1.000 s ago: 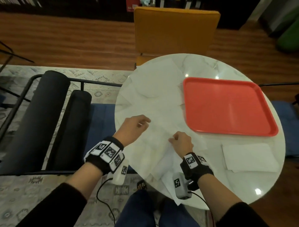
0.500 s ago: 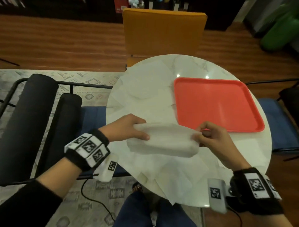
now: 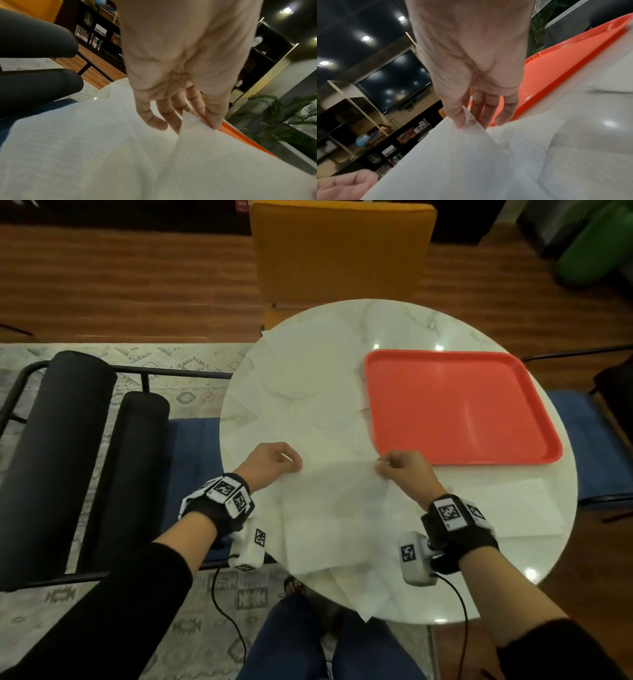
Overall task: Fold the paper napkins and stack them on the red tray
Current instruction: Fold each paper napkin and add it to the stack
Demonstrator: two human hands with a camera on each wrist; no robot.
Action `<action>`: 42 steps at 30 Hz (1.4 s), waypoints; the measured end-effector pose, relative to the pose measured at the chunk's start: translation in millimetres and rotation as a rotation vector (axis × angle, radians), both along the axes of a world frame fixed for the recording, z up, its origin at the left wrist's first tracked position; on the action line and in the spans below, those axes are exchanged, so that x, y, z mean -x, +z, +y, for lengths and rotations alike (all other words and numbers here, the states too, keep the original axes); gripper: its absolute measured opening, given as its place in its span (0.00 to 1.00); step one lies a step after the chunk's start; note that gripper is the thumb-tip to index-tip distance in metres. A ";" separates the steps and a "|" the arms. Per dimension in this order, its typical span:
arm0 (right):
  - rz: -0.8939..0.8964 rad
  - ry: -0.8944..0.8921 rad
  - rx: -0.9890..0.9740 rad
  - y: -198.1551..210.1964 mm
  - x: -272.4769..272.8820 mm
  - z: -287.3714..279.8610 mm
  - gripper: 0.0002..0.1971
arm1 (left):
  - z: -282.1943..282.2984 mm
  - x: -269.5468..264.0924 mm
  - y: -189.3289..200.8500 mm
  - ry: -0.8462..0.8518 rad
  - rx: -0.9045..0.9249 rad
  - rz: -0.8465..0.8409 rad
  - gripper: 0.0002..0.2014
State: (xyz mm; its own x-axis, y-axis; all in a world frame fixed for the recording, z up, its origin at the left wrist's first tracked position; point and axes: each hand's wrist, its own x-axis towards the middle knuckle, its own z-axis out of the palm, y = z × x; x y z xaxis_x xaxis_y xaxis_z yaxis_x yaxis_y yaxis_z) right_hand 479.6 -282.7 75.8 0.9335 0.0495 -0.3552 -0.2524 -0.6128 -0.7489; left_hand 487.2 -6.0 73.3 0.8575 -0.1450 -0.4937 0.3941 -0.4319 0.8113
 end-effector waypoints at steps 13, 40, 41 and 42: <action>-0.079 -0.065 -0.008 -21.8 75.5 -38.7 0.10 | -18.1 81.7 -19.0 -0.254 0.025 -0.243 0.04; 0.045 0.526 0.606 -68.0 106.4 11.9 0.29 | -64.2 124.6 -88.8 -0.576 -0.805 -0.389 0.38; 0.067 0.486 0.630 -67.6 106.9 1.9 0.28 | -64.4 123.8 -88.2 -0.582 -0.817 -0.381 0.38; 0.088 0.447 0.640 -67.1 108.1 -7.1 0.28 | -64.1 123.5 -88.4 -0.589 -0.827 -0.374 0.38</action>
State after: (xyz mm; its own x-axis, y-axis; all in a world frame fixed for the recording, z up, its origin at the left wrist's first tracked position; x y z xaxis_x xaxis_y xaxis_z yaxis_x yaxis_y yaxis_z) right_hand 371.5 -289.8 8.7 0.8403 0.1747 -0.5133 0.0777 -0.9757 -0.2048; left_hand 363.7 -70.2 -15.1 0.8786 -0.3260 -0.3490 -0.2669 -0.9412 0.2073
